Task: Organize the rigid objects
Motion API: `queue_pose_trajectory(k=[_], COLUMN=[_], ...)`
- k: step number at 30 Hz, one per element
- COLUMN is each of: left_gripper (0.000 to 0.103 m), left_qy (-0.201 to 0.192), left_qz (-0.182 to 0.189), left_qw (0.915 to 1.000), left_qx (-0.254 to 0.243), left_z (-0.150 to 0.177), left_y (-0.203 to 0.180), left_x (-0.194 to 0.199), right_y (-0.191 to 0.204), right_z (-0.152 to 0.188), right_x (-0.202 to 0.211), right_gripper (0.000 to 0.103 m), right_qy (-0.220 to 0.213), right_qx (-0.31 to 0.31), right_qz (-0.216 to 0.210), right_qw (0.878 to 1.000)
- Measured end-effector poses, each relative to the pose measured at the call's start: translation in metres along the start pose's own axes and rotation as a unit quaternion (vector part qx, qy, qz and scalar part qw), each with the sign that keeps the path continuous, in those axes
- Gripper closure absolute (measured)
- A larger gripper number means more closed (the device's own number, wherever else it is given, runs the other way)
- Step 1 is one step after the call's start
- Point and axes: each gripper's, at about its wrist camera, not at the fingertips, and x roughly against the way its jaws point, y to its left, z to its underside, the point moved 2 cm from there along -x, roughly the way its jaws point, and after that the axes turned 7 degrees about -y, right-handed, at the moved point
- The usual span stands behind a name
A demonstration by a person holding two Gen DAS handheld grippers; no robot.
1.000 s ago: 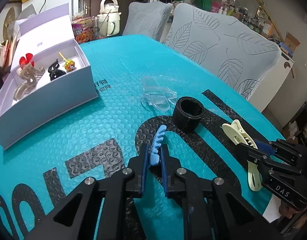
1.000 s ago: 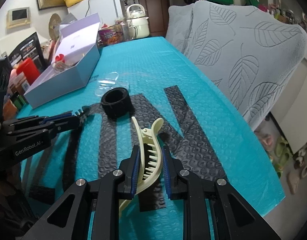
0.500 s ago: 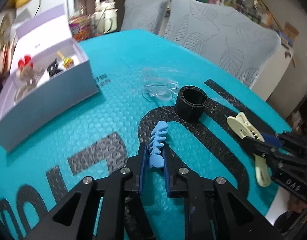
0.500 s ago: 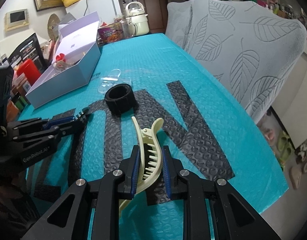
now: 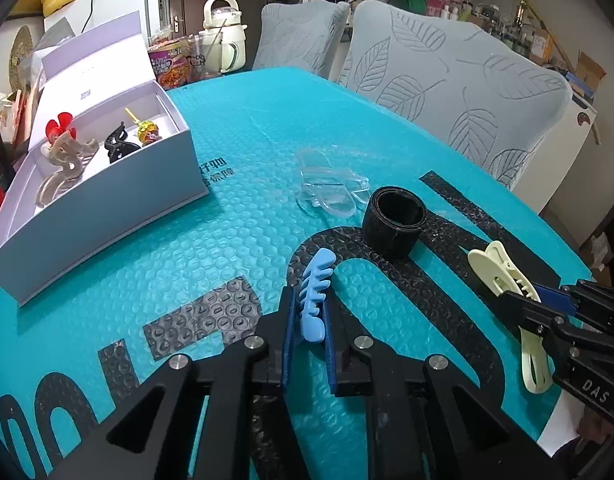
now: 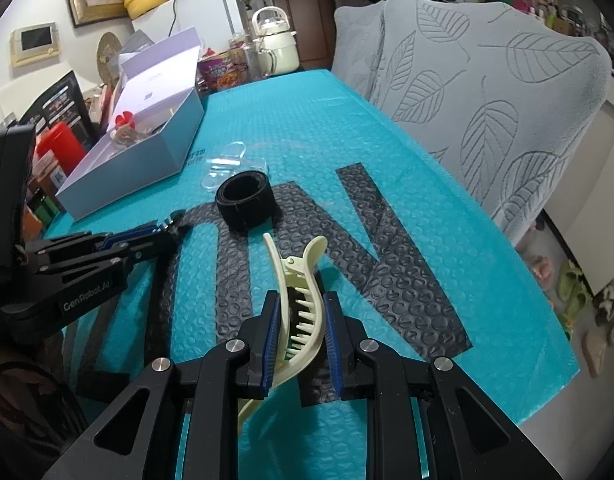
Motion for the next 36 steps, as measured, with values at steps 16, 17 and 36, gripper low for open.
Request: queue_pose_trajectory(k=[16,17,36], left_gripper=[0.091,0.091,0.091], left_qy=[-0.021,-0.023,-0.066], left_qz=[0.007,0.005,-0.076], left_qw=[0.9994,0.9993,0.9918], left_qx=[0.027,0.029,0.078], left_z=[0.003,0.003,0.009], left_y=[0.027,0.030,0.102], left_x=[0.037,0.039,0.106], right_y=[0.038,0.044,0.137], right_z=[-0.007,-0.008,-0.028], right_x=[0.002,0.002,-0.009], right_gripper=[0.082,0.082,0.082], right_qy=[-0.010,-0.011,-0.016], right_qx=[0.020,0.024,0.098], right_qz=[-0.025,-0.030,-0.133], right_qw=[0.999,0.999,0.986])
